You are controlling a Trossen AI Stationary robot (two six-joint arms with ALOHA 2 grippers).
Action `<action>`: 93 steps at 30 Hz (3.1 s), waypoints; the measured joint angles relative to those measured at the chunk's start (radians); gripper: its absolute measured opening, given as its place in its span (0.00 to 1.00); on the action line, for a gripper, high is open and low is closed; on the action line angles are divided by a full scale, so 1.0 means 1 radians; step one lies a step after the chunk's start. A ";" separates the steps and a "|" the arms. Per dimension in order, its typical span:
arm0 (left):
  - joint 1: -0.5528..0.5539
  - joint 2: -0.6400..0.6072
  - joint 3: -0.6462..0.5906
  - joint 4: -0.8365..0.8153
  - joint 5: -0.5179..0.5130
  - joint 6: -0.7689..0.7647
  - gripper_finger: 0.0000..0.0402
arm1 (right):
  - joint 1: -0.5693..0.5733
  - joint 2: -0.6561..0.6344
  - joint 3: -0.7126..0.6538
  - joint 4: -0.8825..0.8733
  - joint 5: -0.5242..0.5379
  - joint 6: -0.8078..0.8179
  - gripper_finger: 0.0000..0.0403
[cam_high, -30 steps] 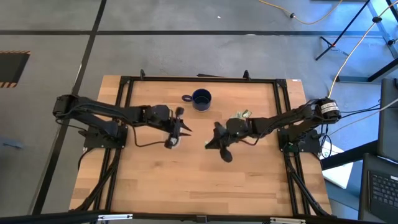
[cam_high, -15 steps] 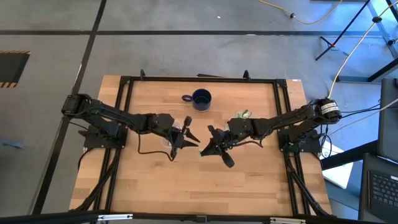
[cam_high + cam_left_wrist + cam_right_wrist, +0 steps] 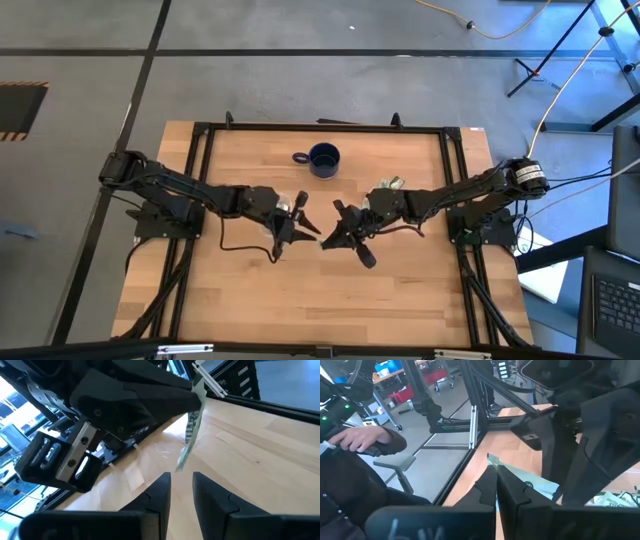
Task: Pick and place Stevia / Truvia into bins
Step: Put the white stevia packet into the transparent container
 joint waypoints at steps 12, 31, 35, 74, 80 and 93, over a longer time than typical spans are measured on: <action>-0.001 0.000 0.000 0.046 0.002 -0.086 0.19 | -0.002 0.000 0.000 0.000 0.009 -0.020 0.01; -0.015 -0.001 0.000 0.038 0.003 -0.111 0.01 | -0.006 0.000 -0.001 -0.025 0.087 -0.023 0.01; -0.015 -0.001 0.000 0.038 0.003 -0.111 0.01 | -0.006 0.000 -0.001 -0.025 0.087 -0.062 0.03; 0.176 -0.086 -0.001 -0.908 -0.050 -0.892 0.02 | -0.064 -0.123 -0.002 -0.604 0.465 -0.040 0.47; 0.191 -0.068 -0.001 -0.917 -0.046 -0.873 0.04 | -0.064 -0.123 -0.002 -0.607 0.465 -0.041 0.47; 0.225 -0.128 -0.001 -0.906 -0.180 -0.816 0.18 | -0.064 -0.123 -0.002 -0.682 0.465 -0.056 0.47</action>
